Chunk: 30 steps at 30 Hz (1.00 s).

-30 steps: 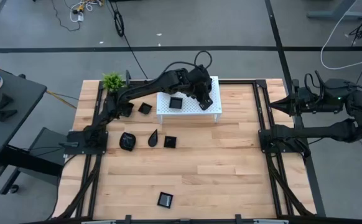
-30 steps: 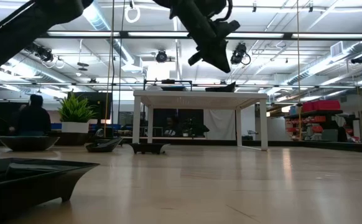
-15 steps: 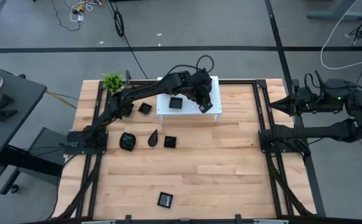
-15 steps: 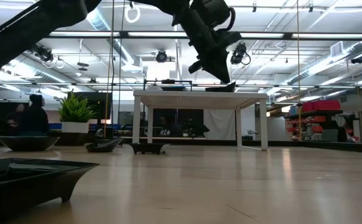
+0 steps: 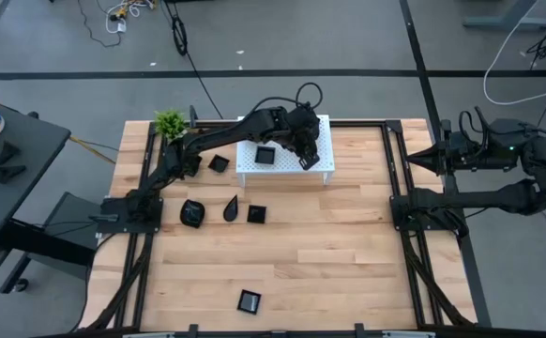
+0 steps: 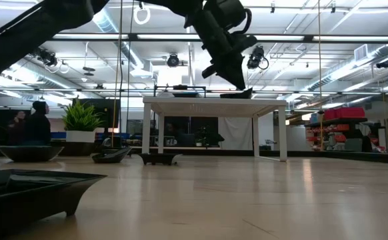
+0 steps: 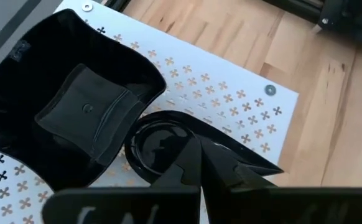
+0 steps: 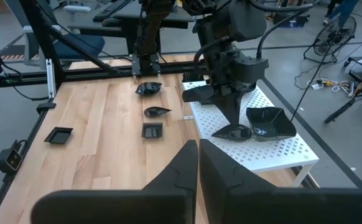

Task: Pick & Place Mini shaped plates
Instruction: Stack the drop-shaped plate on top of the drop-shaped plate on the shelf

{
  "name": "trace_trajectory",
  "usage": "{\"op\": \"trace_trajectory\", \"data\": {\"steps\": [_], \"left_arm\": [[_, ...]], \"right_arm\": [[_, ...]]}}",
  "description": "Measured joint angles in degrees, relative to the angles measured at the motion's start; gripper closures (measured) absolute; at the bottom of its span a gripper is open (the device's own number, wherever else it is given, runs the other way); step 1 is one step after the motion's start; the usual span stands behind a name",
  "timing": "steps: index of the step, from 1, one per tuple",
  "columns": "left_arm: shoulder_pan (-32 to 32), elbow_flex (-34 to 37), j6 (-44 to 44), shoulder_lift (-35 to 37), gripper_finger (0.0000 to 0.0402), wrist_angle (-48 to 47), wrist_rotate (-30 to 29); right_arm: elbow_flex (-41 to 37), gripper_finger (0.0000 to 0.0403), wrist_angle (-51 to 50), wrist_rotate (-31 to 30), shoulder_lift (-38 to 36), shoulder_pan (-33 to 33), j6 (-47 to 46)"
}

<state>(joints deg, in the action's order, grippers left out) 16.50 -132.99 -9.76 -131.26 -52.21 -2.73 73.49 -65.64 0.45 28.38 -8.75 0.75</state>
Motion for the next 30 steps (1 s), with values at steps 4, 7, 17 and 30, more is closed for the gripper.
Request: {"op": "trace_trajectory", "data": {"steps": [4, 7, 17, 30], "left_arm": [[0.4, 0.0, 0.1, 0.0, 0.0401, 0.4, 0.0], [0.5, 0.3, 0.1, 0.0, 0.0401, 0.5, 0.5], [0.2, 1.4, 0.0, 0.0, 0.0401, 0.0, 0.7], [0.3, 1.4, 0.0, 0.0, 0.0401, -0.9, 1.3]], "right_arm": [[0.0, 0.0383, 0.0, 0.0, 0.0, 0.0, 0.0], [0.0, 0.0383, 0.0, 0.0, 0.0, 0.0, 0.0], [0.0, 0.0383, 0.0, 0.0, 0.0, 0.0, 0.0], [0.0, 0.0383, 0.0, 0.0, 0.0, 0.0, 0.0]]}}
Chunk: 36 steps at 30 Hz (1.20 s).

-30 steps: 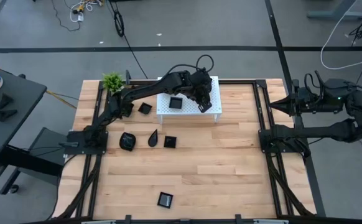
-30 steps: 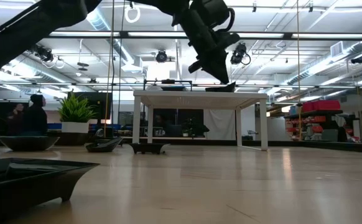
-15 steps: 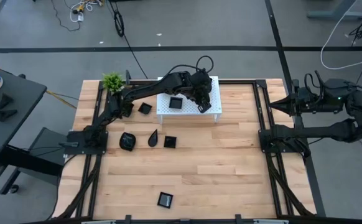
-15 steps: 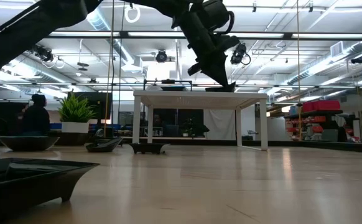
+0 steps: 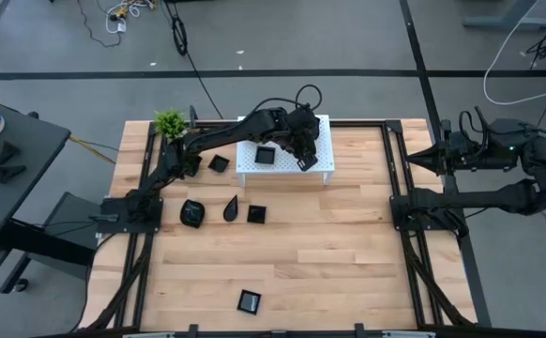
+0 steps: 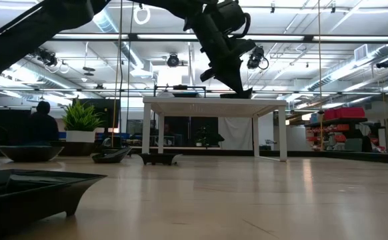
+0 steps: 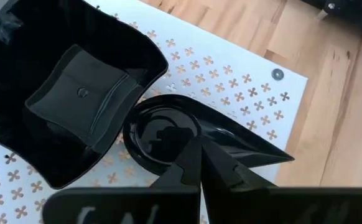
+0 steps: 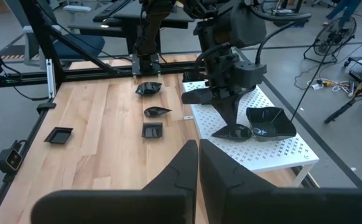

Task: Pick & Place Mini shaped plates
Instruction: Stack the drop-shaped plate on top of the drop-shaped plate on the shelf

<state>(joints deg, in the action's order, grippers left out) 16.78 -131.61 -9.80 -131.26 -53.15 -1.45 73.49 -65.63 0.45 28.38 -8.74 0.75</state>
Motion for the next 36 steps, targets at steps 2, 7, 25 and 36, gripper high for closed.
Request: {"op": "trace_trajectory", "data": {"steps": [2, 7, 25, 36], "left_arm": [[0.0, 0.0, 0.0, 0.0, 0.0401, 0.0, 0.3], [-0.1, 0.0, -0.1, 0.0, 0.0401, -0.1, 0.9], [-0.9, 0.0, -1.2, 0.0, 0.0401, -0.4, 0.1], [-0.5, 0.0, -0.9, 0.0, 0.0401, 1.6, -2.0]], "right_arm": [[0.0, 0.0383, 0.0, 0.0, 0.0, 0.0, 0.0], [0.0, 0.0383, 0.0, 0.0, 0.0, 0.0, 0.0], [0.0, 0.0383, 0.0, 0.0, 0.0, 0.0, 0.0], [0.0, 0.0383, 0.0, 0.0, 0.0, 0.0, 0.0]]}}
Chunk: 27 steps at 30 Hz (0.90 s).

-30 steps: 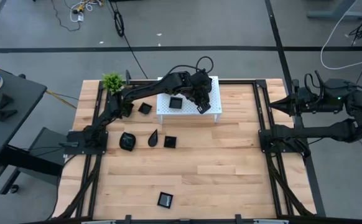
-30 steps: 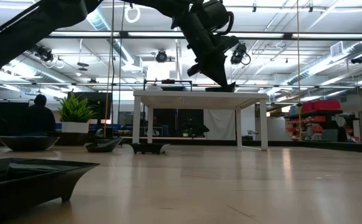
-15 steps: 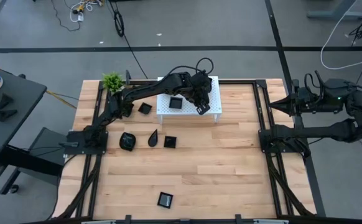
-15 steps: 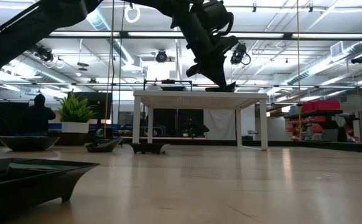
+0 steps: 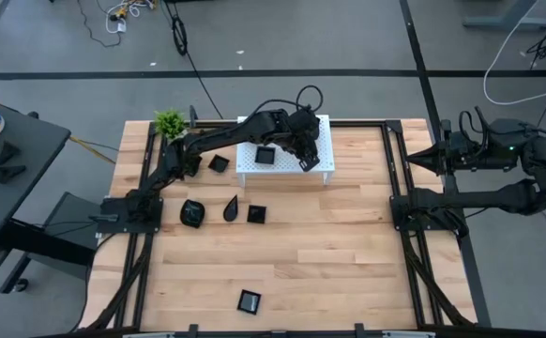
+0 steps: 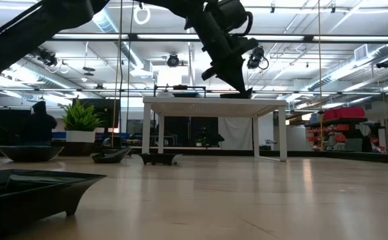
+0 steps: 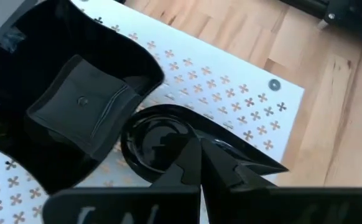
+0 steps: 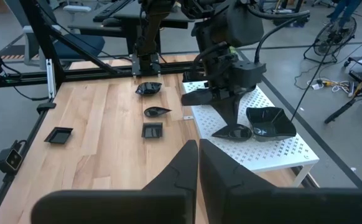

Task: Pick & Place Mini shaped plates
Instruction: Stack the drop-shaped plate on top of the drop-shaped plate on the shelf

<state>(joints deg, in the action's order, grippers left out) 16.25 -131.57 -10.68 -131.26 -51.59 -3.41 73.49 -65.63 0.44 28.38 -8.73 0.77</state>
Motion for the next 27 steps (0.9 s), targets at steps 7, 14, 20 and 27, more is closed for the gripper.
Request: {"op": "trace_trajectory", "data": {"steps": [7, 14, 20, 27], "left_arm": [[0.4, 0.0, 0.0, 0.0, 0.0401, 0.0, 0.6], [0.4, 0.0, 0.5, -0.1, 0.0401, 0.0, 0.6], [0.3, 0.1, -0.2, -1.9, 0.0401, 1.1, 0.4], [0.5, 0.0, 0.0, -2.0, 0.0401, -0.3, 0.1]], "right_arm": [[0.0, 0.0383, 0.0, 0.0, 0.0, 0.0, 0.0], [0.0, 0.0383, 0.0, 0.0, 0.0, 0.0, 0.0], [0.0, 0.0383, 0.0, 0.0, 0.0, 0.0, 0.0], [0.0, 0.0383, 0.0, 0.0, 0.0, 0.0, 0.0]]}}
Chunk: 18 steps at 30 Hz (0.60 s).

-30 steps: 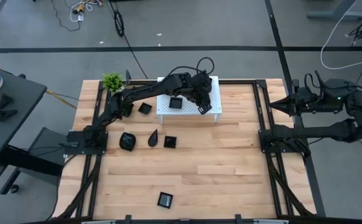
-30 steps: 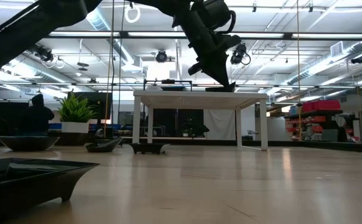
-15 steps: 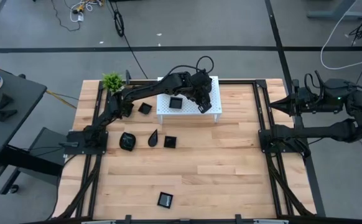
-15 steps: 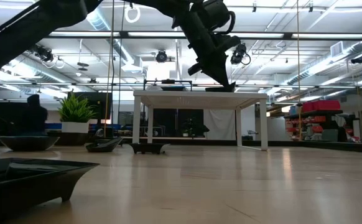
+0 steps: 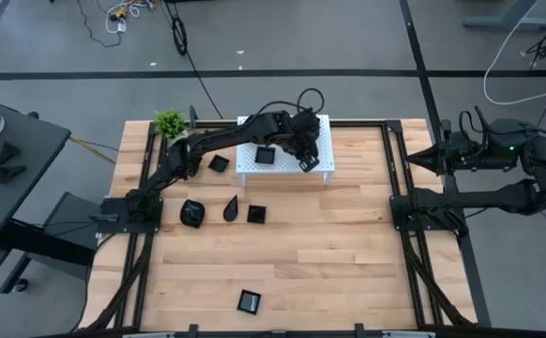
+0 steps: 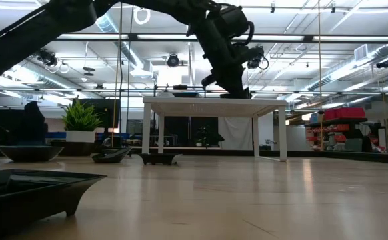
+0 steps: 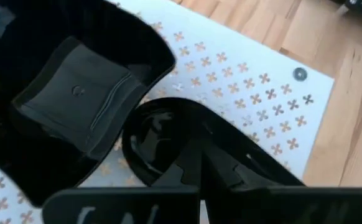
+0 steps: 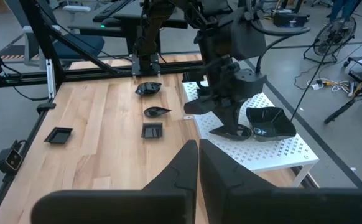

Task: Pick & Place Mini shaped plates
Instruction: Stack the drop-shaped plate on top of the drop-shaped plate on the shelf

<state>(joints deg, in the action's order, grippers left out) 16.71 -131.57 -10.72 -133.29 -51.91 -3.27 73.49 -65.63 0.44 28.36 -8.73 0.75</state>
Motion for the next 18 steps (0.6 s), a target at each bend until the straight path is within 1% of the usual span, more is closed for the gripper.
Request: {"op": "trace_trajectory", "data": {"steps": [11, 18], "left_arm": [[0.2, 0.0, -0.6, 0.1, 0.0400, -3.9, 0.6], [0.2, -0.1, -3.2, 0.2, 0.0400, -6.4, 3.0]], "right_arm": [[0.0, 0.0383, 0.0, 0.0, 0.0, 0.0, 0.0], [0.0, 0.0383, 0.0, 0.0, 0.0, 0.0, 0.0]]}}
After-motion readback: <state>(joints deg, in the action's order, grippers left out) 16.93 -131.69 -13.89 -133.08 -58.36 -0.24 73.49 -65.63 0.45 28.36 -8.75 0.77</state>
